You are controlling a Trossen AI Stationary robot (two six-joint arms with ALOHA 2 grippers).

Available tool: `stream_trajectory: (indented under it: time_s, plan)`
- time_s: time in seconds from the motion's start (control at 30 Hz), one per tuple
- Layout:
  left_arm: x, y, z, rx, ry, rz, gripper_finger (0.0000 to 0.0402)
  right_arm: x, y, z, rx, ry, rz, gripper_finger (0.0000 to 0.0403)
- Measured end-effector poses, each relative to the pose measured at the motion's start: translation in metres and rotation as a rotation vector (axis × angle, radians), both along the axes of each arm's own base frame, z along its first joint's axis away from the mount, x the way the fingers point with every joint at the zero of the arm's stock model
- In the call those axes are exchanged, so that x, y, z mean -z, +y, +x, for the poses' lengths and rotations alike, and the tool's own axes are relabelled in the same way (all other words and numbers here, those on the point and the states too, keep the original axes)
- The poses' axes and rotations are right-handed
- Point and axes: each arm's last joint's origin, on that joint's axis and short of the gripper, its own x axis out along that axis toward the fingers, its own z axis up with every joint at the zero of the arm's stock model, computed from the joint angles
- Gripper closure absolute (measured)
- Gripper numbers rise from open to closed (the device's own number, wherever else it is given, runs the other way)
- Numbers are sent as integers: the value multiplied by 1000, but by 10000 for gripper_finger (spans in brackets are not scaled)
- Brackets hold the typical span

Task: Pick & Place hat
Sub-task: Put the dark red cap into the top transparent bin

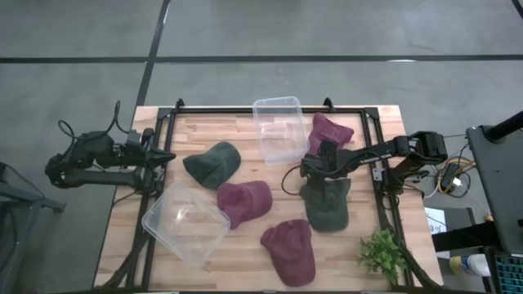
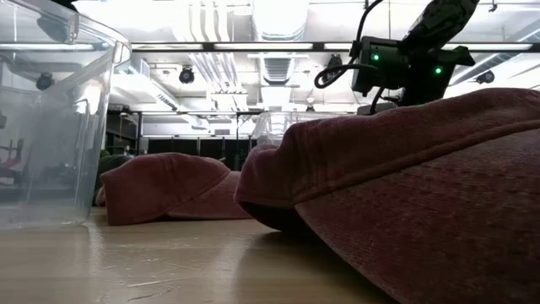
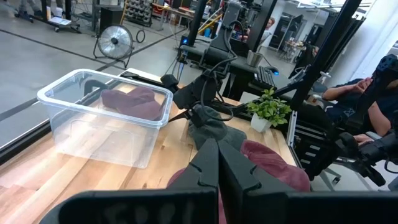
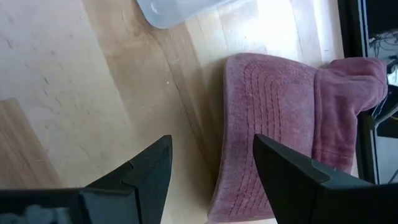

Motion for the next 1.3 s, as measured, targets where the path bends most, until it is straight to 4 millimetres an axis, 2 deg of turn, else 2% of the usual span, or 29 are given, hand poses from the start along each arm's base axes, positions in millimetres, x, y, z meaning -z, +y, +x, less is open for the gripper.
stream_trajectory:
  time_s: [0.33, 0.53, 0.7, 0.8, 0.93, 1.07, 1.3]
  plan:
    - [0, 0, 0, 0, 0, 0, 401, 3, 3, -1, 10, 2, -50, 184]
    - [0, 0, 0, 0, 0, 0, 401, 28, 5, 6, -2, 94, -60, 184]
    - [0, 0, 0, -2, -3, -11, 401, 38, 14, 20, -9, 177, -192, 184]
    - [0, 0, 0, -5, -5, -21, 401, 37, 18, 30, -15, 188, -274, 184]
    - [0, 0, 0, -5, -5, -21, 401, 38, 18, 35, -12, 195, -280, 184]
    - [0, 0, 0, -4, -5, -20, 401, 36, 18, 32, -7, 213, -282, 184]
    - [0, 0, 0, -4, -5, -20, 401, 20, 17, 24, 27, 210, -336, 184]
